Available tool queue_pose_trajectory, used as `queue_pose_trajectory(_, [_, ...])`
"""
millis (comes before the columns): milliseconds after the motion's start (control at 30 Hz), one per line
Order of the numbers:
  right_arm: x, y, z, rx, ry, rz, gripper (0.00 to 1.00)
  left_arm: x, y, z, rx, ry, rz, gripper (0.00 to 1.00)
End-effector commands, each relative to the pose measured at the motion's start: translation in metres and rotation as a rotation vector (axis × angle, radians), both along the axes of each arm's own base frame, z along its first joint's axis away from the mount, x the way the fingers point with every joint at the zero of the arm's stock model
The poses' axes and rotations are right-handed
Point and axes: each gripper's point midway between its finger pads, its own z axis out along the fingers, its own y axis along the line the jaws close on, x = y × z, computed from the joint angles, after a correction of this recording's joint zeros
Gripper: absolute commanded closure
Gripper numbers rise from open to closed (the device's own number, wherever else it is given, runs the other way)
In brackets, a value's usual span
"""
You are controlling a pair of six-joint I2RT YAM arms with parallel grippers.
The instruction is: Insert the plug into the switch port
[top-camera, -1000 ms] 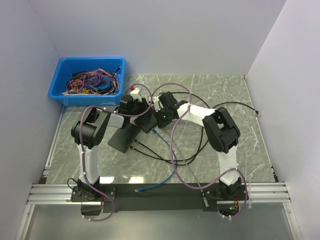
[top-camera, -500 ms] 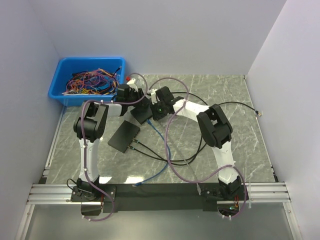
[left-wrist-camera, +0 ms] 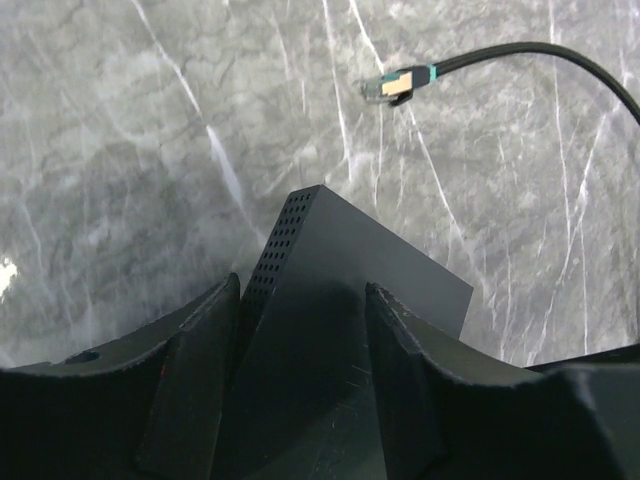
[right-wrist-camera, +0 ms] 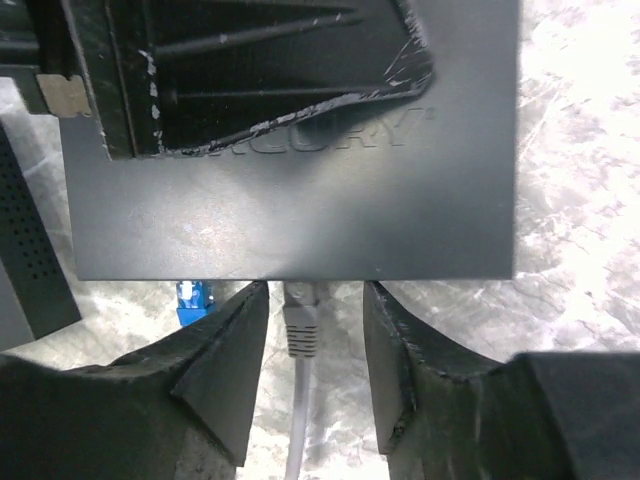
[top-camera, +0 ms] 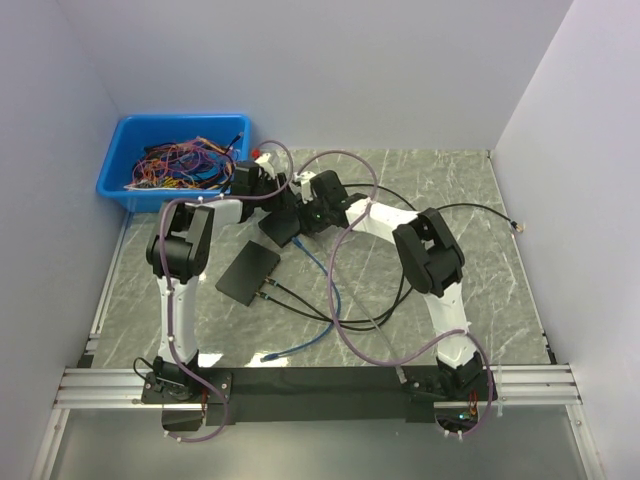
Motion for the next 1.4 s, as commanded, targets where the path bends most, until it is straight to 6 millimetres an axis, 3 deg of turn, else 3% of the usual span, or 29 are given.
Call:
queue_pose_trajectory(0, [0.042, 0.025, 0.111, 0.204, -0.313, -0.025, 0.49, -0.054, -0.031, 0.005, -0.025, 0.165, -0.107, 0.41])
queue_pose_trajectory(167, [0.019, 0.010, 0.112, 0.200, -0.293, -0.027, 0.44, -0.031, -0.018, 0.029, 0.043, 0.115, -0.036, 0.38])
queue_pose_trajectory(200, [0.016, 0.007, 0.112, 0.199, -0.290, -0.028, 0.35, -0.027, -0.017, 0.032, 0.053, 0.108, -0.029, 0.37])
queue_pose_trajectory(433, [-0.021, -0.014, 0.120, 0.238, -0.244, -0.076, 0.29, 0.004, -0.005, 0.069, 0.107, 0.026, 0.030, 0.32])
queue_pose_trajectory(533, [-0.037, -0.025, 0.120, 0.214, -0.243, -0.095, 0.28, 0.013, 0.004, 0.101, 0.109, -0.035, 0.076, 0.32])
queue_pose_trajectory(633, [-0.050, -0.027, 0.138, 0.237, -0.263, -0.106, 0.28, 0.012, 0.015, 0.141, 0.124, -0.110, 0.128, 0.32])
queue_pose_trajectory(667, [-0.058, -0.032, 0.144, 0.253, -0.271, -0.108, 0.28, 0.003, 0.021, 0.163, 0.116, -0.147, 0.141, 0.32])
queue_pose_trajectory(733, [-0.077, -0.032, 0.157, 0.305, -0.285, -0.109, 0.28, -0.006, 0.030, 0.184, 0.111, -0.199, 0.183, 0.32])
queue_pose_trajectory(767, [-0.083, -0.032, 0.162, 0.325, -0.291, -0.112, 0.28, -0.015, 0.037, 0.177, 0.124, -0.188, 0.204, 0.32])
queue_pose_trajectory(800, [-0.092, -0.031, 0.166, 0.343, -0.299, -0.109, 0.27, -0.028, 0.045, 0.208, 0.105, -0.253, 0.235, 0.32])
queue_pose_trajectory(833, [-0.107, -0.026, 0.164, 0.360, -0.298, -0.091, 0.27, -0.034, 0.055, 0.213, 0.112, -0.274, 0.274, 0.33])
queue_pose_trajectory(867, [-0.117, -0.025, 0.181, 0.389, -0.336, -0.089, 0.27, -0.053, 0.065, 0.224, 0.103, -0.319, 0.302, 0.33])
queue_pose_trajectory(900, [-0.126, -0.023, 0.185, 0.394, -0.349, -0.083, 0.27, -0.063, 0.072, 0.228, 0.103, -0.339, 0.327, 0.33])
queue_pose_trajectory(1033, [-0.181, -0.002, 0.194, 0.394, -0.382, 0.009, 0.27, -0.108, 0.109, 0.233, 0.083, -0.405, 0.475, 0.34])
queue_pose_trajectory(1067, [-0.191, -0.002, 0.199, 0.407, -0.394, 0.023, 0.27, -0.126, 0.123, 0.226, 0.089, -0.414, 0.526, 0.34])
queue_pose_trajectory(1133, [-0.207, -0.002, 0.194, 0.410, -0.395, 0.031, 0.27, -0.141, 0.138, 0.222, 0.084, -0.441, 0.587, 0.34])
queue_pose_trajectory(1167, [-0.223, 0.002, 0.200, 0.436, -0.397, 0.067, 0.27, -0.155, 0.156, 0.212, 0.107, -0.455, 0.658, 0.34])
queue_pose_trajectory(1333, [-0.270, 0.006, 0.197, 0.480, -0.377, 0.157, 0.27, -0.187, 0.218, 0.204, 0.132, -0.517, 0.976, 0.34])
queue_pose_trajectory(1367, [-0.276, 0.006, 0.199, 0.485, -0.381, 0.167, 0.27, -0.195, 0.229, 0.190, 0.149, -0.514, 1.024, 0.34])
